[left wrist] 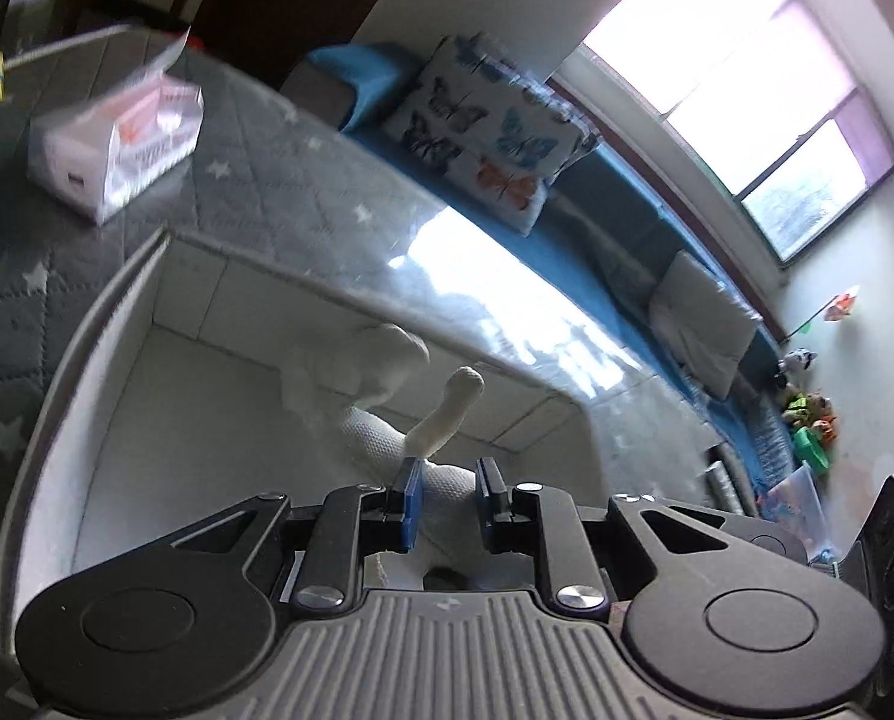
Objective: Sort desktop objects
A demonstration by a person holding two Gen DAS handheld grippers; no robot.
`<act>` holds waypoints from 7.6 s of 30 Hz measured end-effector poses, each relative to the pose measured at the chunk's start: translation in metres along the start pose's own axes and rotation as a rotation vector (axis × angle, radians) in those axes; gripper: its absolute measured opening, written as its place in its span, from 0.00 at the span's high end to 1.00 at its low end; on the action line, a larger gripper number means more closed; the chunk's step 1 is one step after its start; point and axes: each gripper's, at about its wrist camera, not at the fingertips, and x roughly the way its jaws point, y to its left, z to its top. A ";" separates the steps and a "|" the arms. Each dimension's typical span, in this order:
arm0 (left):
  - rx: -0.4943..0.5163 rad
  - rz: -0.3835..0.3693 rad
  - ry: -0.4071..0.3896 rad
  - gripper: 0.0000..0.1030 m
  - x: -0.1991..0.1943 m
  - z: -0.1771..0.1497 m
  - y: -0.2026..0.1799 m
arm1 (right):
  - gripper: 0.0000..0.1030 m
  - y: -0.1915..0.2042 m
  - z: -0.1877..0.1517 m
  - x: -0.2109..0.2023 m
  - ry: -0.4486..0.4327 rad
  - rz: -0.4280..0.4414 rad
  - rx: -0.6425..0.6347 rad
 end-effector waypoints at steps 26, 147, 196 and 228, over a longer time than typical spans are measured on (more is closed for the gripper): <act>0.134 0.074 -0.034 0.76 -0.013 -0.023 -0.029 | 0.47 0.004 -0.019 -0.013 0.017 -0.109 0.084; 0.573 -0.057 0.196 0.70 0.033 -0.147 -0.125 | 0.50 0.110 -0.199 -0.118 -0.093 -0.427 0.324; 0.384 -0.198 0.286 0.69 0.005 -0.157 -0.073 | 0.59 0.107 -0.236 -0.135 -0.087 -0.348 0.338; 0.339 -0.345 0.342 0.60 -0.008 -0.167 -0.065 | 0.57 0.117 -0.242 -0.137 -0.083 -0.263 0.279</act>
